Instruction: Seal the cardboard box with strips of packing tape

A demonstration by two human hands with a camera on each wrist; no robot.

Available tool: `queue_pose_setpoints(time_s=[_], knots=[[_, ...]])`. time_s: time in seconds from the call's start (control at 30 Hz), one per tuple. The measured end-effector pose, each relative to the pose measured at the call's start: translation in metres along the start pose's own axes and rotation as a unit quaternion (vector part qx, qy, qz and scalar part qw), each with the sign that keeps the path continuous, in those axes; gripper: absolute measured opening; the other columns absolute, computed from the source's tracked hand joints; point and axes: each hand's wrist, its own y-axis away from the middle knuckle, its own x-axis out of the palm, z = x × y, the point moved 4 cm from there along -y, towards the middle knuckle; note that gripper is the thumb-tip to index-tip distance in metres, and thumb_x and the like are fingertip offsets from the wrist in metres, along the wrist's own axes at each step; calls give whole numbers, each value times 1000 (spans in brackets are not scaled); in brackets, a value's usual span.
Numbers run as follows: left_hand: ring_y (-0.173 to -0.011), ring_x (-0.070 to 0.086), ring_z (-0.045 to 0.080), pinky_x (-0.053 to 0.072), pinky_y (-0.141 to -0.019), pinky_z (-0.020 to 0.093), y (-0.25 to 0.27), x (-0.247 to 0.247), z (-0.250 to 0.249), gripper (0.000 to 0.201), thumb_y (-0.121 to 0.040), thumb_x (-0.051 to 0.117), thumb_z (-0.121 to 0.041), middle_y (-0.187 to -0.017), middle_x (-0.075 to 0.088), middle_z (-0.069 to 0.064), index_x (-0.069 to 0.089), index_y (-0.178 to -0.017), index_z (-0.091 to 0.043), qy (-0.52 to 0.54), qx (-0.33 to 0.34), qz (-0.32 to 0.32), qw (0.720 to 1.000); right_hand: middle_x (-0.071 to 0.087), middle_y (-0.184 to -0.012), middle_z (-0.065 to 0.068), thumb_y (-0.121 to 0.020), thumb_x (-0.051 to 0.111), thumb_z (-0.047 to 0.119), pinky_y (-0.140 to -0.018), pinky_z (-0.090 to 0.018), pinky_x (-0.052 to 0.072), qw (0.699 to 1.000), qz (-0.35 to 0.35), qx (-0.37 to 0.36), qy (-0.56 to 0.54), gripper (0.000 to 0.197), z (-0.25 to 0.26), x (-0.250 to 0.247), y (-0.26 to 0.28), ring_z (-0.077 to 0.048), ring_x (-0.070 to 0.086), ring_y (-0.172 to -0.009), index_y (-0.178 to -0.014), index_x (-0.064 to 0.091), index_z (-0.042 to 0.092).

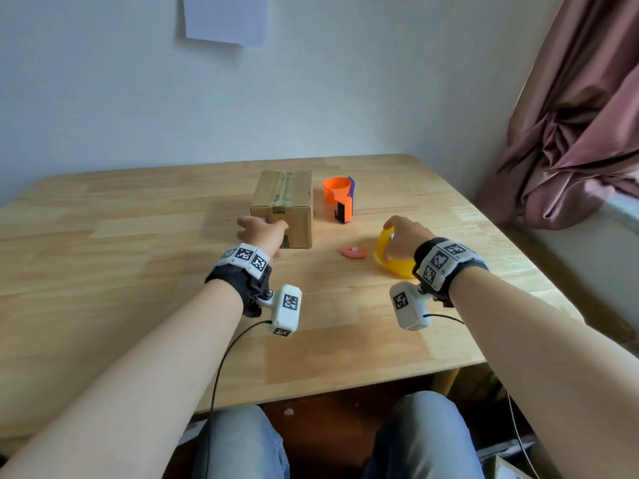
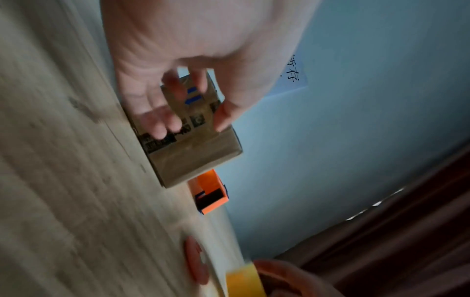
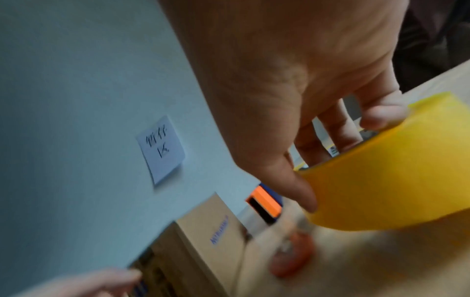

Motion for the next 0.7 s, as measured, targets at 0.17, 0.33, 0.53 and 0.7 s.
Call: queue_pose_setpoints(time_s=[0.17, 0.33, 0.53, 0.7], knots=[[-89, 66, 25, 53, -75, 39, 42, 20, -7, 30, -95, 72, -29, -101, 74, 5, 71, -117, -9, -5, -32, 272, 962, 65, -102, -11, -88, 72, 18, -71, -40, 60, 977, 10, -9, -214, 42, 46, -27, 20, -29, 65, -84, -126, 55, 23], [-95, 73, 26, 54, -90, 40, 55, 16, -11, 45, -86, 75, -54, -104, 81, 7, 77, -106, -14, -9, -10, 322, 947, 71, -116, -21, -94, 68, 13, -71, -41, 65, 923, 144, -60, -352, 30, 91, -15, 41, -35, 76, -94, -123, 62, 18], [-90, 71, 22, 53, -73, 29, 37, -19, 7, 20, -91, 77, -22, -103, 77, 10, 76, -108, -10, 14, 61, 225, 972, 76, -101, -13, -98, 64, 36, -65, -45, 66, 944, 138, -144, -264, 37, 118, 12, 44, -31, 77, -79, -135, 61, 30], [-109, 71, 38, 54, -99, 47, 32, -31, 12, 50, -72, 86, -24, -119, 73, 27, 70, -114, -2, -1, 51, 227, 972, 69, -119, 2, -96, 65, 42, -60, -27, 61, 948, 55, -256, -182, 41, 143, 18, 46, -16, 68, -83, -135, 66, 33]])
